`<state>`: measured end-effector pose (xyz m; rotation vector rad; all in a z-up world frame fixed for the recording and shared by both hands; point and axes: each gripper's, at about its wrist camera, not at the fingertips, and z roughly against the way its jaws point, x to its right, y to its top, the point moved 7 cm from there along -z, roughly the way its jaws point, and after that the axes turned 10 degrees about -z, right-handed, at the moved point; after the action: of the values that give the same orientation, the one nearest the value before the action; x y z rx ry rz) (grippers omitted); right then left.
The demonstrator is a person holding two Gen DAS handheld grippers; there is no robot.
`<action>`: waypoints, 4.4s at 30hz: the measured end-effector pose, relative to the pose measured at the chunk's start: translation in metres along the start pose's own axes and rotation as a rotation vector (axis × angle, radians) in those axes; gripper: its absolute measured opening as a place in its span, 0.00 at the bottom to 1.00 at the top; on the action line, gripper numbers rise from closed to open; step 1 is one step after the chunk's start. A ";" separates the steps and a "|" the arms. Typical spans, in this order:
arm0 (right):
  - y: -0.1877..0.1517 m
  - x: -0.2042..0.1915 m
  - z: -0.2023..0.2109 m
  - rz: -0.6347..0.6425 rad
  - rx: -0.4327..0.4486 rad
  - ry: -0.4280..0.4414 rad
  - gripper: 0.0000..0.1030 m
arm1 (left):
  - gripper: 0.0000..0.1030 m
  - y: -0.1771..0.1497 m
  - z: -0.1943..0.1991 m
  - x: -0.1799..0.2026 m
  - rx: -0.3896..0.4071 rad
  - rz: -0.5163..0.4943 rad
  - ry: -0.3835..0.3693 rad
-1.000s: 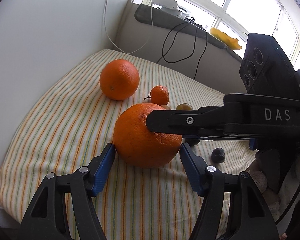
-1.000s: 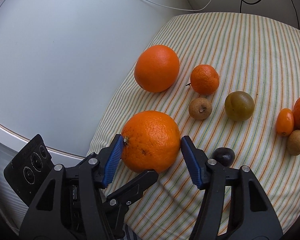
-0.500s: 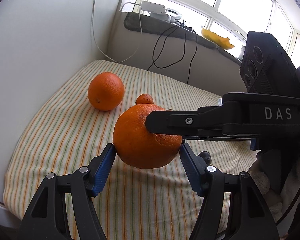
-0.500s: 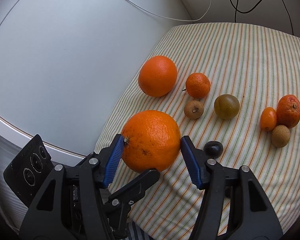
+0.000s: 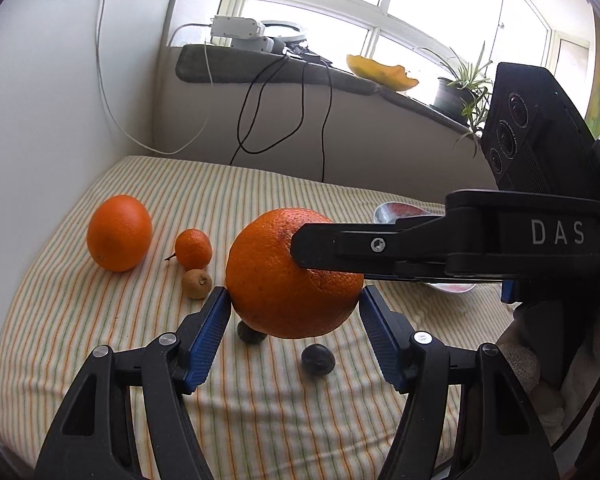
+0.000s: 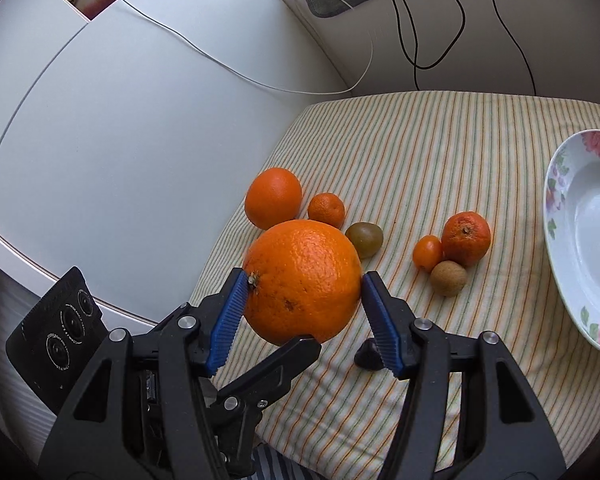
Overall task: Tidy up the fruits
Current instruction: 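Lift the large orange with the right tool and lower it into the bowl, then open the right tool and withdraw it from the bowl, then move the right tool to the second large orange and grasp it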
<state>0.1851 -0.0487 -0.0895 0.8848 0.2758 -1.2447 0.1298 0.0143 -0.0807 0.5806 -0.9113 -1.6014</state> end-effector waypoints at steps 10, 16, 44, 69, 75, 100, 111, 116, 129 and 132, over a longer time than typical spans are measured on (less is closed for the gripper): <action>0.023 0.054 0.070 -0.060 0.109 -0.045 0.60 | 0.64 0.034 -0.036 0.062 0.014 -0.064 -0.095; 0.037 0.092 0.093 -0.112 0.152 -0.074 0.60 | 0.65 0.047 -0.064 0.099 0.002 -0.099 -0.141; 0.087 0.206 0.090 -0.217 0.168 -0.178 0.60 | 0.64 0.060 -0.171 0.150 -0.123 -0.115 -0.203; 0.075 0.185 0.135 -0.146 0.283 -0.291 0.82 | 0.65 0.064 -0.133 0.146 -0.086 -0.170 -0.154; 0.063 0.162 0.148 -0.071 0.311 -0.342 0.83 | 0.65 0.059 -0.104 0.130 -0.053 -0.183 -0.125; 0.026 0.077 0.142 0.078 0.374 -0.342 0.92 | 0.71 0.040 0.007 0.060 0.068 -0.145 0.068; 0.023 0.038 0.098 0.167 0.313 -0.324 0.92 | 0.71 0.032 0.018 0.013 0.084 -0.080 0.125; 0.024 0.020 0.075 0.192 0.281 -0.303 0.92 | 0.71 0.028 0.022 -0.010 0.089 -0.054 0.147; 0.030 -0.034 -0.005 0.234 0.131 -0.195 0.92 | 0.71 0.000 0.017 -0.094 0.066 0.093 0.170; 0.033 -0.039 -0.025 0.212 0.091 -0.159 0.92 | 0.71 -0.005 0.012 -0.110 0.054 0.122 0.172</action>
<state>0.2089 -0.0019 -0.0672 0.8639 -0.0020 -1.1293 0.1428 0.1234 -0.0895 0.6769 -0.8464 -1.3990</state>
